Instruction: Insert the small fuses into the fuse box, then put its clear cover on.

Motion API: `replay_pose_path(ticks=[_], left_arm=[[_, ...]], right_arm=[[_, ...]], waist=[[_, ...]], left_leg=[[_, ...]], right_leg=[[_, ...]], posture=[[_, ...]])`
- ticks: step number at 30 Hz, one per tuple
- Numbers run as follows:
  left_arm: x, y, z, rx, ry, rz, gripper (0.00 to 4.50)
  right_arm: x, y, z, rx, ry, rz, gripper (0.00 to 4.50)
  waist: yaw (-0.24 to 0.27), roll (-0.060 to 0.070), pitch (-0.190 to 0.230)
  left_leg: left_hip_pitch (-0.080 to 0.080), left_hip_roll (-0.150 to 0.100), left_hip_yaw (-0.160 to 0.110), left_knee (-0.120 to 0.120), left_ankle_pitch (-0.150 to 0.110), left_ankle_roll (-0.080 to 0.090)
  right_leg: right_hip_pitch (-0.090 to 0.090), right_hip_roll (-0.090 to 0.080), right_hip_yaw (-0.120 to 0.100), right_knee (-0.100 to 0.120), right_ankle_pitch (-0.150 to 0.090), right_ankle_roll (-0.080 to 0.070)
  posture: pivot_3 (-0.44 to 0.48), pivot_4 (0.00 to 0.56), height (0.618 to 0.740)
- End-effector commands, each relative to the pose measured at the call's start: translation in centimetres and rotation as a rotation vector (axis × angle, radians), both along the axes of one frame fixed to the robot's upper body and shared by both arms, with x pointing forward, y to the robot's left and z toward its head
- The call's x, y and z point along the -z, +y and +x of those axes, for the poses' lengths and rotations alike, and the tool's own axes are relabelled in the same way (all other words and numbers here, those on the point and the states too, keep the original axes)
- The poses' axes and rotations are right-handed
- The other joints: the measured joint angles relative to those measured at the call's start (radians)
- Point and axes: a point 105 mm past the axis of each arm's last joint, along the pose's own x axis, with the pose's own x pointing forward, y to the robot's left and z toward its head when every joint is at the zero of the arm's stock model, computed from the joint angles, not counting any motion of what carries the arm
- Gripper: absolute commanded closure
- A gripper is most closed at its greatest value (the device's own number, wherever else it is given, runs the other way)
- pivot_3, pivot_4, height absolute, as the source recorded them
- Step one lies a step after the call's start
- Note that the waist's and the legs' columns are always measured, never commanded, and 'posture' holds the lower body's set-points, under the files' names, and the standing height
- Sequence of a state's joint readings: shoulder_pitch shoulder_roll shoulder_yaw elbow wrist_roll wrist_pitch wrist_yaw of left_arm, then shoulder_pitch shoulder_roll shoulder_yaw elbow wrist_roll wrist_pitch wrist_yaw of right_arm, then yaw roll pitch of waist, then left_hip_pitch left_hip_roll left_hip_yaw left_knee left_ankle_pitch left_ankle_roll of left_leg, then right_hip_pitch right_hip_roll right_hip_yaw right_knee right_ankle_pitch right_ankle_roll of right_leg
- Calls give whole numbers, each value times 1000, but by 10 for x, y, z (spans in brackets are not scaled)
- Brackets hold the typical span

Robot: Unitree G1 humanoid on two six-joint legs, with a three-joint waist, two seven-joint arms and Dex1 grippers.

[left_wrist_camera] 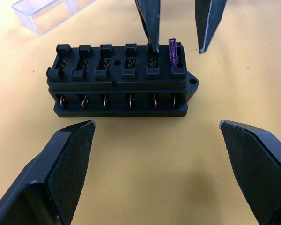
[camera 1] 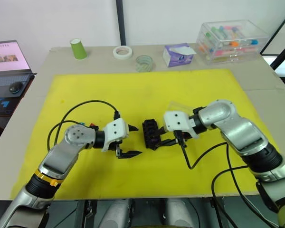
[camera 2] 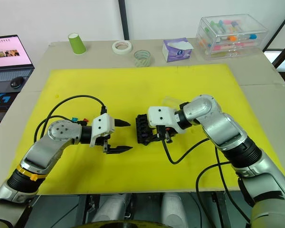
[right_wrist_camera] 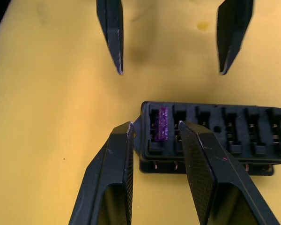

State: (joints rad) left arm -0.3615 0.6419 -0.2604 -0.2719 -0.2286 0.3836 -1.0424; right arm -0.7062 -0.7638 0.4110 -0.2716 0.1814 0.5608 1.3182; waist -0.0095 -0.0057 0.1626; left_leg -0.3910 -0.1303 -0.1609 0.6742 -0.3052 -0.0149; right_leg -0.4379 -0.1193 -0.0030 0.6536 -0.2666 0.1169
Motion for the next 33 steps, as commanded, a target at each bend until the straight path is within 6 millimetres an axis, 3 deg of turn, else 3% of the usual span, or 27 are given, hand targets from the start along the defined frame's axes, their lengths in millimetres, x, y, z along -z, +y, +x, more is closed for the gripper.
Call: replay_pose_path(ticks=[1, 4, 7, 10, 33], left_arm=[[-7, -3, -1, 13, -29, -11, 0], [-7, -3, -1, 12, -31, -11, 0], [-7, -3, -1, 11, -33, -10, 0], [-7, -3, 0, 11, -35, -10, 0], [-6, -3, -2, 15, -35, -4, 0]], right_arm=[[-24, 3, -3, -26, -65, 44, 2846], [-27, 4, -5, -31, -52, 62, 2846], [-26, 5, -6, -31, -24, 87, 3509], [-21, 6, -6, -26, -9, 90, 4469], [4, 4, 3, 30, 45, 72, 4469]], waist=[[0, 0, 0], [1, 0, 0], [0, 0, 0], [0, 0, 0], [0, 0, 0]], left_leg=[[0, 0, 0, 0, 0, 0], [0, 0, 0, 0, 0, 0], [0, 0, 0, 0, 0, 0], [0, 0, 0, 0, 0, 0], [0, 0, 0, 0, 0, 0]], right_leg=[[0, 0, 0, 0, 0, 0], [0, 0, 0, 0, 0, 0], [0, 0, 0, 0, 0, 0], [0, 0, 0, 0, 0, 0], [0, 0, 0, 0, 0, 0]], posture=[[0, 150, 740], [0, 150, 740], [0, 150, 740], [0, 150, 740], [0, 150, 740]])
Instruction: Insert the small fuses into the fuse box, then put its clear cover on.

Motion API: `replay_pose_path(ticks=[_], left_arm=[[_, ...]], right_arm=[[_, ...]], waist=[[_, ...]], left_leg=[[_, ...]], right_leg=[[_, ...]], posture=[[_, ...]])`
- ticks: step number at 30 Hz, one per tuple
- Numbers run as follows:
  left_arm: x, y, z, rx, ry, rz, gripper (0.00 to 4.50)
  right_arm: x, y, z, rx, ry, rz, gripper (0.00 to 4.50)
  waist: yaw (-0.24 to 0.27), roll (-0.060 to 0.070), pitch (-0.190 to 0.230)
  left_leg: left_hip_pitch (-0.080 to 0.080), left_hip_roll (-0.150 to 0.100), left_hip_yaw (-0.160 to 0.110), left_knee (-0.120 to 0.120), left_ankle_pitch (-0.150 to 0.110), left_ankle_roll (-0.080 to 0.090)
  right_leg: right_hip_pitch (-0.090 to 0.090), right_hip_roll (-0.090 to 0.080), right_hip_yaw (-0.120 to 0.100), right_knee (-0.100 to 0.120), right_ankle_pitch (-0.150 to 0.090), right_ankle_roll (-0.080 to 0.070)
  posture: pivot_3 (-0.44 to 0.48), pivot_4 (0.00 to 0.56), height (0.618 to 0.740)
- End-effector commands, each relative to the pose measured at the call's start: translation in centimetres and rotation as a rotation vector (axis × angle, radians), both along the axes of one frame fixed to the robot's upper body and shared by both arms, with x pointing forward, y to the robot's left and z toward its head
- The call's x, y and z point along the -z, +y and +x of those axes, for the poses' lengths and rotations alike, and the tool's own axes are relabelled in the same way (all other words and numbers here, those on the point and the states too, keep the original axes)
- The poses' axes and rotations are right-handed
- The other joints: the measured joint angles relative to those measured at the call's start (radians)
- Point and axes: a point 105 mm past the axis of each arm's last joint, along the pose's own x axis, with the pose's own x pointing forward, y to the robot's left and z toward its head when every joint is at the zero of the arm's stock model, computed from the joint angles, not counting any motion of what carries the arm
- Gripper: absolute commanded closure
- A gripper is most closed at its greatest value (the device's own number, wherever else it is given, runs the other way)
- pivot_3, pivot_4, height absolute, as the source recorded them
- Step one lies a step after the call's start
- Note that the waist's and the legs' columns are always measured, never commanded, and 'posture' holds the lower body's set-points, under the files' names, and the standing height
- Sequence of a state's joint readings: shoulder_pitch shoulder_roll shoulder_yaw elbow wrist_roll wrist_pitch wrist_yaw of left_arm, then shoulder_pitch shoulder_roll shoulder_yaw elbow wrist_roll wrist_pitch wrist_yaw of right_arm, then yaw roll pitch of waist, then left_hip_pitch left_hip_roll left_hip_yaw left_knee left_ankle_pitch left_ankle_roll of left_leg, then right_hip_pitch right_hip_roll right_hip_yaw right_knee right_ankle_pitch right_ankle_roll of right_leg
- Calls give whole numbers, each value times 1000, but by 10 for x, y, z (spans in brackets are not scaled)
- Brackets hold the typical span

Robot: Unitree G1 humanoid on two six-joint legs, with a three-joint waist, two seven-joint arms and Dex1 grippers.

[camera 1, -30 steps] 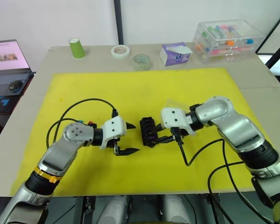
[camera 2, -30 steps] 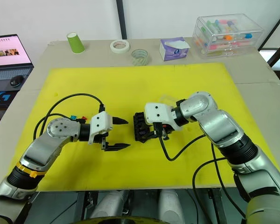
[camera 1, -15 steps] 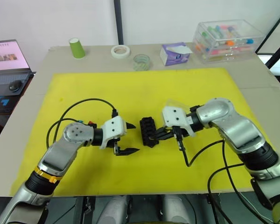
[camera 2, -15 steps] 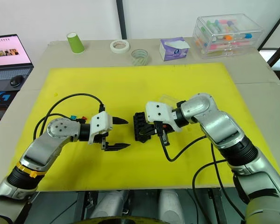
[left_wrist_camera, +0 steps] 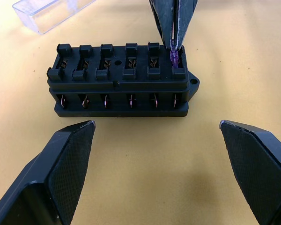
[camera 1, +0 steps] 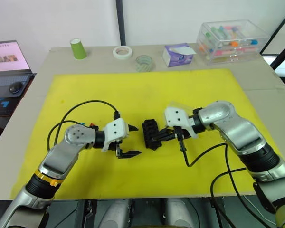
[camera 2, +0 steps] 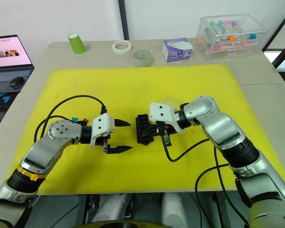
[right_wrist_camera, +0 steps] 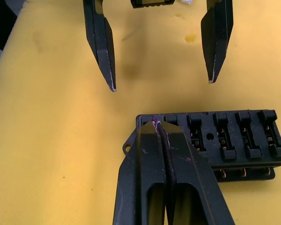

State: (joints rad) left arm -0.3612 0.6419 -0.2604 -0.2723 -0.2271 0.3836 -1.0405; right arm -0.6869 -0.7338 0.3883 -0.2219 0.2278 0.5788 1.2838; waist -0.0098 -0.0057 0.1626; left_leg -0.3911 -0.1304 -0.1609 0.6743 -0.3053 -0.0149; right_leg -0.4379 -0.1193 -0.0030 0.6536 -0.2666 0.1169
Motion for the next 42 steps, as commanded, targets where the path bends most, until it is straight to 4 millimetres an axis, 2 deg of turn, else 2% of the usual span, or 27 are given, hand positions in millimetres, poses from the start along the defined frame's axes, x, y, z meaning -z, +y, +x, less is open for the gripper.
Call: replay_pose_path(ticks=[1, 12, 16, 22, 28, 32, 34, 37, 40, 42], left_arm=[[-7, -3, -3, 17, -34, -4, 0], [-7, -4, -3, 18, -34, -9, 0], [-7, -4, -3, 18, -34, -10, 0], [-8, -4, -3, 18, -34, -10, 0], [-11, 0, -4, 13, -29, -16, 0], [-26, 6, -5, -3, -34, -53, 0], [-42, 16, -5, -34, -48, -78, 0], [-57, 37, -11, -109, -19, -92, 0], [-67, 70, -21, -214, 25, -77, 0], [-69, 103, -29, -319, 46, -34, 0]], right_arm=[[1, 3, -3, -23, -14, 0, 4469], [9, 1, -8, -37, -6, -34, 4469], [16, -1, -6, -31, -20, -54, 4469], [16, -3, -2, -27, -45, -63, 4469], [-4, 2, -6, -51, -50, -2, 4469], [-27, 5, -6, -54, -64, 61, 4469], [-45, 3, -1, -29, -86, 97, 4469], [-58, -7, 4, 8, -107, 110, 4469], [-61, -30, 11, 75, -132, 79, 4469], [-60, -53, 15, 144, -133, 47, 4469]], waist=[[0, 0, 0], [0, 0, 0], [0, 0, 0], [0, 0, 0], [0, 0, 0], [0, 0, 0], [-1, 0, 0], [-2, 0, 0], [-1, 0, 0], [-2, 0, 0]], left_leg=[[0, 0, 0, 0, 0, 0], [0, 0, 0, 0, 0, 0], [0, 0, 0, 0, 0, 0], [0, 0, 0, 0, 0, 0], [0, 0, 0, 0, 0, 0], [0, 0, 0, 0, 0, 0], [0, 0, 0, 0, 0, 0], [0, 0, -1, 0, 0, 0], [0, 0, 0, -1, 0, 0], [0, 0, 0, -1, 0, 0]], right_leg=[[0, 0, 0, 0, 0, 0], [0, 0, 0, 0, 0, 0], [0, 0, 0, 0, 0, 0], [0, 0, 0, 0, 0, 0], [0, 0, 0, 0, 0, 0], [0, 0, 0, 0, 0, 0], [0, 0, 0, 0, 0, 0], [0, 0, 0, 0, 0, 0], [0, 0, 0, -1, 0, 0], [0, 0, 0, -1, 0, 0]], posture=[[0, 150, 740], [0, 150, 740], [0, 150, 740], [0, 150, 740], [0, 150, 740], [0, 150, 740], [0, 150, 740], [0, 150, 740], [0, 150, 740], [0, 150, 740]])
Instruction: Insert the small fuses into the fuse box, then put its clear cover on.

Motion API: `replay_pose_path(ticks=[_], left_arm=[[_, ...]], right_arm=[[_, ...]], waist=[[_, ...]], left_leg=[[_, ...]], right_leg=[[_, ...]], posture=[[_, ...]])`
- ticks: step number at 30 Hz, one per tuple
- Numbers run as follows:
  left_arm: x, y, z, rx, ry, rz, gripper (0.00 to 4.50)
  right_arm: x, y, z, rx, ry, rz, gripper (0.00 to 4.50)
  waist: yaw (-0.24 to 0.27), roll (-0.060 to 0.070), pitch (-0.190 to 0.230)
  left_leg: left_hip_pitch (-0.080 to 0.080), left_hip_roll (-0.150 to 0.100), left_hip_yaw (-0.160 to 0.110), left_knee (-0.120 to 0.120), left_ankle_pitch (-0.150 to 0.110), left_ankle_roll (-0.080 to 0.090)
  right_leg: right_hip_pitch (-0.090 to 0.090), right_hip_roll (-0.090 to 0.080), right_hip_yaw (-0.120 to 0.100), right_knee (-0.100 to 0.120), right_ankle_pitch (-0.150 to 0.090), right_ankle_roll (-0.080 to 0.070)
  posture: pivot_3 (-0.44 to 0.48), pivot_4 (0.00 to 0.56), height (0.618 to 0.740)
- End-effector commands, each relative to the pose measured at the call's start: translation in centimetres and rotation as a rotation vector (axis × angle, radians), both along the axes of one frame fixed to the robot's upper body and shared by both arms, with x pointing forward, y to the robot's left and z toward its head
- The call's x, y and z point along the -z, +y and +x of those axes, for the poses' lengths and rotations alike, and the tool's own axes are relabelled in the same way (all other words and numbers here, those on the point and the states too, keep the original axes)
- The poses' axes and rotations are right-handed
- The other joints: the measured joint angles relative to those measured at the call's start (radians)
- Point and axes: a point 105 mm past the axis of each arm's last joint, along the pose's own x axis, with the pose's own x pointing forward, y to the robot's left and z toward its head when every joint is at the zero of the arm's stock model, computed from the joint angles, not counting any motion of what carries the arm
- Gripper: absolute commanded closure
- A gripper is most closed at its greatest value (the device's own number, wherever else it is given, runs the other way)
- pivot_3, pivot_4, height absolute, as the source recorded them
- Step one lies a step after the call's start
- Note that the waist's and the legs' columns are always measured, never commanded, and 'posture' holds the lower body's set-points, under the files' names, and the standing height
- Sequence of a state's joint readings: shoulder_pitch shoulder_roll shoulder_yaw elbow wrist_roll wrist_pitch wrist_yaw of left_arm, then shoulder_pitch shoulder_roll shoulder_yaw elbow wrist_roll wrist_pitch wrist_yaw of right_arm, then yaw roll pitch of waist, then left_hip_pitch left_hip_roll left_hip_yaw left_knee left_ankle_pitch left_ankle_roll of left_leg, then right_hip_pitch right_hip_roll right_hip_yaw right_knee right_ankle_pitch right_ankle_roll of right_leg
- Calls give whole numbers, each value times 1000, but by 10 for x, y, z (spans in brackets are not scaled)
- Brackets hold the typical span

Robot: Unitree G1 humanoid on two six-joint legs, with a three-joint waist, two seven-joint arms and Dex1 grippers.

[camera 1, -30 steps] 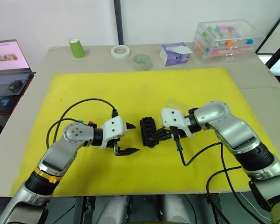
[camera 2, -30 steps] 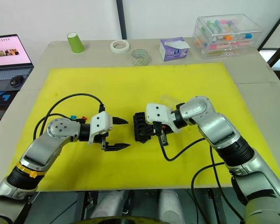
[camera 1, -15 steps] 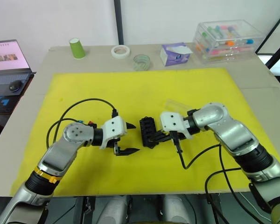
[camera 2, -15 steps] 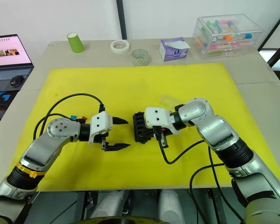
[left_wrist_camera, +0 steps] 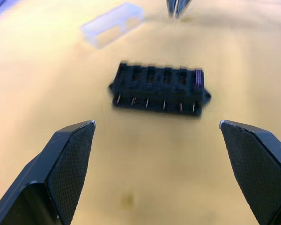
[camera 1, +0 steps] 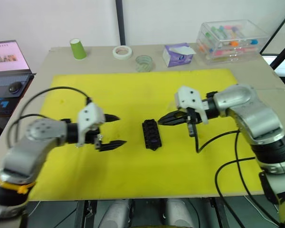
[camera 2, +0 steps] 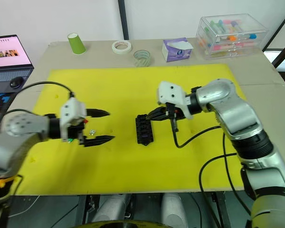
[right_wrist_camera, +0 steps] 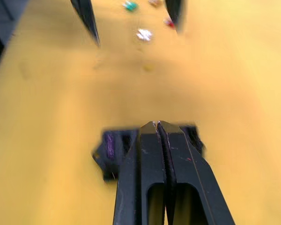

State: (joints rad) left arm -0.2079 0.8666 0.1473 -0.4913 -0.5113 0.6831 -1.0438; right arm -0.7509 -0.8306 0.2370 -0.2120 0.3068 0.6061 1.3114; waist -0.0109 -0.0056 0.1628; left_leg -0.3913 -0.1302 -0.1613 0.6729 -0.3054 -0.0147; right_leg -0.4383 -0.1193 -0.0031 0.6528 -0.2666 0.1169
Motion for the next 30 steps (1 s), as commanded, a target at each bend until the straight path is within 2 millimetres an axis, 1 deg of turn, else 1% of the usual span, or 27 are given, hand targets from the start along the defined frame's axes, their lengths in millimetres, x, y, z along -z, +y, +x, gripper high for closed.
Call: replay_pose_path(ticks=[1, 3, 4, 5, 6, 7, 9, 11, 12, 14, 16, 20, 24, 27, 30], left_arm=[[-18, 49, -15, -151, -5, 52, 0], [-22, 79, -25, -250, 25, 75, 0], [-25, 97, -32, -307, 40, 81, 0], [-28, 113, -38, -358, 51, 88, 0], [-30, 130, -44, -414, 63, 98, 0], [-31, 140, -49, -445, 69, 106, 0], [-32, 172, -57, -545, 71, 139, 0], [-31, 202, -67, -639, 88, 146, 0], [-29, 212, -72, -673, 101, 144, 0], [-24, 226, -80, -709, 126, 147, 0], [-21, 233, -85, -724, 147, 132, 0], [-17, 237, -87, -708, 159, 102, 0], [-11, 232, -80, -653, 147, 94, 0], [-10, 231, -76, -643, 136, 94, 0], [-7, 228, -72, -622, 130, 102, 0]], right_arm=[[-11, -37, 7, 109, -44, -28, 4469], [-12, -60, 12, 183, -52, -52, 4469], [-13, -72, 15, 224, -55, -64, 4076], [-14, -83, 16, 255, -53, -71, 3897], [-15, -94, 17, 287, -46, -74, 3546], [-16, -100, 18, 304, -42, -75, 3248], [-14, -118, 21, 356, -44, -104, 2530], [-12, -140, 27, 429, -53, -137, 1761], [-10, -149, 29, 456, -52, -150, 1360], [-5, -158, 31, 480, -44, -173, 645], [1, -161, 30, 472, -32, -199, 17], [4, -165, 32, 484, -19, -190, 17], [7, -171, 34, 498, -11, -209, 17], [6, -170, 33, 498, -9, -203, 17], [4, -165, 31, 488, -9, -187, 17]], waist=[[-1, 0, 0], [0, 0, 0], [0, 1, 0], [0, 1, 0], [0, 1, 0], [0, 1, 1], [0, 1, 1], [-1, 1, 1], [-2, 1, 1], [-2, 2, 1], [-2, 2, 1], [-2, 2, 1], [-1, 2, 1], [-4, 3, 1], [-5, 3, 2]], left_leg=[[0, 0, 0, 0, 0, 0], [0, 0, 1, -1, 0, 0], [0, 0, 1, -1, 0, 0], [0, 0, 1, -1, 0, 0], [0, 0, 1, -1, 0, 0], [1, 0, 2, -2, 0, 0], [1, 0, 2, -4, 0, 0], [2, 1, 4, -5, 0, 0], [2, 1, 4, -5, 0, 0], [2, 1, 4, -6, 0, 0], [2, 1, 5, -6, 0, 0], [2, 2, 5, -6, 0, 0], [2, 2, 4, -6, 0, 0], [2, 2, 5, -6, 0, 0], [2, 2, 5, -6, 0, 0]], right_leg=[[0, 0, 0, 0, 0, 0], [0, 0, 0, 0, 0, 0], [0, 0, 0, 0, 0, 0], [0, 0, 0, 0, 0, 0], [0, 0, 0, -1, 0, 0], [0, 0, 0, -1, 0, 0], [0, 0, 0, -2, 0, 0], [0, 0, 0, -2, 0, 0], [0, 0, 0, -2, 0, 0], [0, 0, 0, -3, 0, 0], [-1, 0, 0, -3, 0, 0], [-1, 0, 0, -3, 0, 0], [-1, 0, 0, -3, 0, 0], [-1, 0, 1, -3, 0, 0], [-1, 0, 1, -3, 0, 0]], posture=[[0, 150, 740], [0, 150, 740], [0, 150, 740], [0, 150, 740], [0, 150, 740], [0, 150, 740], [0, 150, 740], [0, 150, 740], [0, 150, 740], [0, 150, 740], [0, 150, 740], [0, 150, 740], [0, 150, 740], [0, 150, 740], [0, 150, 740]])
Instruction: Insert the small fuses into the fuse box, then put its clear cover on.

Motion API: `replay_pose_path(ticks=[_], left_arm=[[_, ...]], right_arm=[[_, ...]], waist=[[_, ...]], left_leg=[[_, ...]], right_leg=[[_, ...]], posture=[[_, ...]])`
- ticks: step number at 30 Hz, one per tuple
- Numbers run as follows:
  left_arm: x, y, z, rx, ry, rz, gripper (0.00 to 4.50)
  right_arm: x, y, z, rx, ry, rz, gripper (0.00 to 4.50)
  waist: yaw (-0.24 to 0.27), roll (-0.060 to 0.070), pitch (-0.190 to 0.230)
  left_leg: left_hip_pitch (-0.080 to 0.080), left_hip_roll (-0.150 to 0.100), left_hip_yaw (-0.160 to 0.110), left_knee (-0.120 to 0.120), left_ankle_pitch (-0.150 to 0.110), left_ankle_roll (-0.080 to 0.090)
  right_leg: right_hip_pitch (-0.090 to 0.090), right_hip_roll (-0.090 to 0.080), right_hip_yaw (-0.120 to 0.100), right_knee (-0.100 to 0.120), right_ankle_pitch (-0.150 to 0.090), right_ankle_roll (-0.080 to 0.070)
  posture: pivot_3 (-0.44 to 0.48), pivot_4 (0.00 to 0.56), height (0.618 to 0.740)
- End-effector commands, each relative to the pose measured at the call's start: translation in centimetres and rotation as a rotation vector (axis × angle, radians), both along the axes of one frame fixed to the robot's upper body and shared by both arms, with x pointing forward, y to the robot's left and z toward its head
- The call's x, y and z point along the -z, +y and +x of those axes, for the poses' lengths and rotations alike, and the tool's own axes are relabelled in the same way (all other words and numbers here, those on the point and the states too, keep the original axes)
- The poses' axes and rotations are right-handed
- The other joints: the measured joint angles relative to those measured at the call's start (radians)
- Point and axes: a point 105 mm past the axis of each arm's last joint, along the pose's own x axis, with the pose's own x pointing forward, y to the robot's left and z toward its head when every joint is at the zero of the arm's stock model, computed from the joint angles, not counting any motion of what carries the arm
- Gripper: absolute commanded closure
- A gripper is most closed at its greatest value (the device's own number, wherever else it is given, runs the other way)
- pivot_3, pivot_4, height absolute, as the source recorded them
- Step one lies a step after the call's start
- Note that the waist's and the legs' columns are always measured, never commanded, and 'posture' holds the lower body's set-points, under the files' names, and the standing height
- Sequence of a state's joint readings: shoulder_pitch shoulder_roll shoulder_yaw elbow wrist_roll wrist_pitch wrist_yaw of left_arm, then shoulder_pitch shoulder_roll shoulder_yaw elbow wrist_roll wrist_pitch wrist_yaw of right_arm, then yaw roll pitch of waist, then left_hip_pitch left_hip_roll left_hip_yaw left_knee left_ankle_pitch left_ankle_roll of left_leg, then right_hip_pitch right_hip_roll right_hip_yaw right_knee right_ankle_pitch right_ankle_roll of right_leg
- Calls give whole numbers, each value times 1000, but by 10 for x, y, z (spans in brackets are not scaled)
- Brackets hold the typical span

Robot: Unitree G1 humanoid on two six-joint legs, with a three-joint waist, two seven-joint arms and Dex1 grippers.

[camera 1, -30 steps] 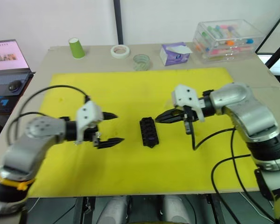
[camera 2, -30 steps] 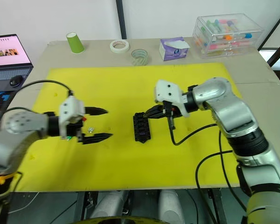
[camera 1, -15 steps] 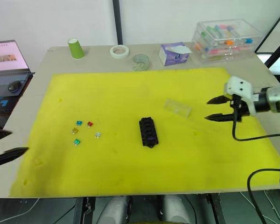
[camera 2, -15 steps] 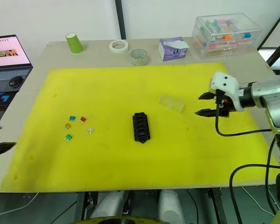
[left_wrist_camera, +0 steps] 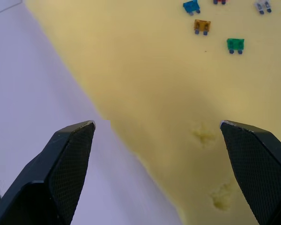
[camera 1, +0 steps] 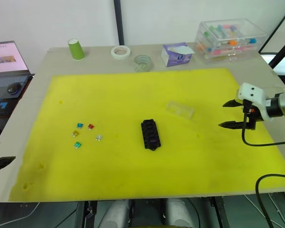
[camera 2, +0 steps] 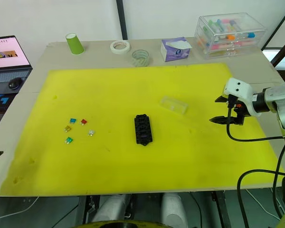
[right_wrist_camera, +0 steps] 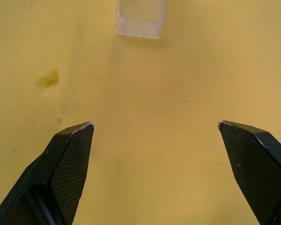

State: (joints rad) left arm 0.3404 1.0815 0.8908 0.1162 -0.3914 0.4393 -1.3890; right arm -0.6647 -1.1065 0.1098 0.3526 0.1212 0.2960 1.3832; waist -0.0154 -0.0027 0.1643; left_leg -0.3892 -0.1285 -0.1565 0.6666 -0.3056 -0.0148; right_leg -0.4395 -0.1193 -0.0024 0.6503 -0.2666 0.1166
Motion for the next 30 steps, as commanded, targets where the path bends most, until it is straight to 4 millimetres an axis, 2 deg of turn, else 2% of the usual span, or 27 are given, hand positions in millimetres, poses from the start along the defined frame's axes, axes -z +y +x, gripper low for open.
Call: replay_pose_path(ticks=[1, 5, 11, 17, 20, 24, 30], left_arm=[[-3, -3, 4, 32, -20, 26, 0], [-2, -8, 10, 63, -24, 20, 0], [3, -24, 20, 128, -15, -13, 0], [18, -52, 29, 180, 47, -159, 0], [33, -59, 26, 159, 115, -242, 0], [51, -65, 24, 109, 203, -392, 0], [56, -80, 40, 81, 240, -554, 0]], right_arm=[[-15, 9, 0, -31, -53, 13, 17], [-22, 22, 0, -66, -74, 32, 17], [-33, 60, -2, -179, -102, 84, 17], [-44, 131, -15, -412, -117, 201, 17], [-50, 170, -27, -520, -128, 269, 17], [-50, 209, -45, -616, -122, 329, 17], [-40, 227, -51, -676, -125, 319, 17]], waist=[[-1, 0, 0], [0, 0, 0], [0, 1, 0], [-3, 1, 0], [-5, 0, 0], [-2, 0, 0], [8, -4, -2]], left_leg=[[0, 0, 0, 0, 0, 0], [0, 0, 0, 0, 0, 0], [0, 0, 0, 0, 0, 0], [0, 0, 0, 0, 0, 0], [0, 0, 0, 0, 0, 0], [-1, 0, -1, 0, 0, 0], [-1, -1, -3, 3, 0, 0]], right_leg=[[0, 0, 0, 0, 0, 0], [0, 0, 0, 0, 0, 0], [0, 0, 0, 0, 0, 0], [0, 0, 1, 1, 0, 0], [-1, 0, 1, 0, 0, 0], [-1, 0, 1, 1, 0, 0], [1, 0, 0, 1, 0, 0]], posture=[[0, 150, 740], [0, 150, 740], [0, 150, 740], [0, 150, 740], [0, 150, 740], [0, 150, 740], [0, 150, 740]])
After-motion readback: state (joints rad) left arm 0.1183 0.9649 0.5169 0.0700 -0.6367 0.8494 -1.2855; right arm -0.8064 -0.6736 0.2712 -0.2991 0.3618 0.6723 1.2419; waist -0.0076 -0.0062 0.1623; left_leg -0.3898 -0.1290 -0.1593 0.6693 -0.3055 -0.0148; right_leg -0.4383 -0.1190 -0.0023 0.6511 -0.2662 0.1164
